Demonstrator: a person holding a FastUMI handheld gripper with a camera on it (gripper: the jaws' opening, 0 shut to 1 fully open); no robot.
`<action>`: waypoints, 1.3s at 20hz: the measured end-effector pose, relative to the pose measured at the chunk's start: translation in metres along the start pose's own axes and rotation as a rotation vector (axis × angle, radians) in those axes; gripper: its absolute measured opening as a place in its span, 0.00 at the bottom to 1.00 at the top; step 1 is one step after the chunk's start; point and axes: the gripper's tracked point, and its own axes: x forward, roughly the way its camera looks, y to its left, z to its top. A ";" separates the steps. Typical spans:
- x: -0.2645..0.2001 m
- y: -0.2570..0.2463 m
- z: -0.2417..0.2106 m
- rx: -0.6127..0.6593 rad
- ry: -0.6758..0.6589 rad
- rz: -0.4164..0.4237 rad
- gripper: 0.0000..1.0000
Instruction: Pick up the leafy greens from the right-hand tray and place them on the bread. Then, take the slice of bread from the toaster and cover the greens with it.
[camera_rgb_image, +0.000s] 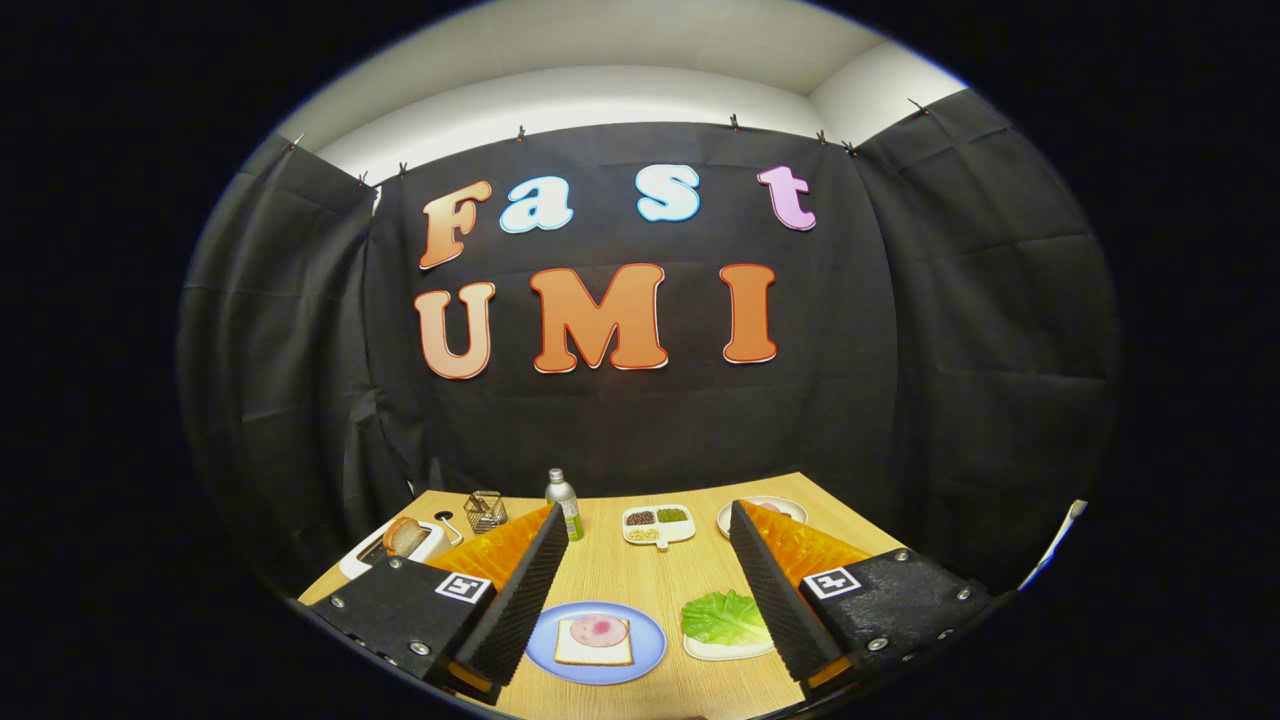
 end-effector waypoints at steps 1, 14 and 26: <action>0.002 -0.006 -0.004 0.001 0.010 -0.005 0.98; 0.075 -0.093 -0.098 -0.070 0.188 -0.025 0.98; 0.125 -0.075 -0.206 -0.179 0.394 0.106 0.98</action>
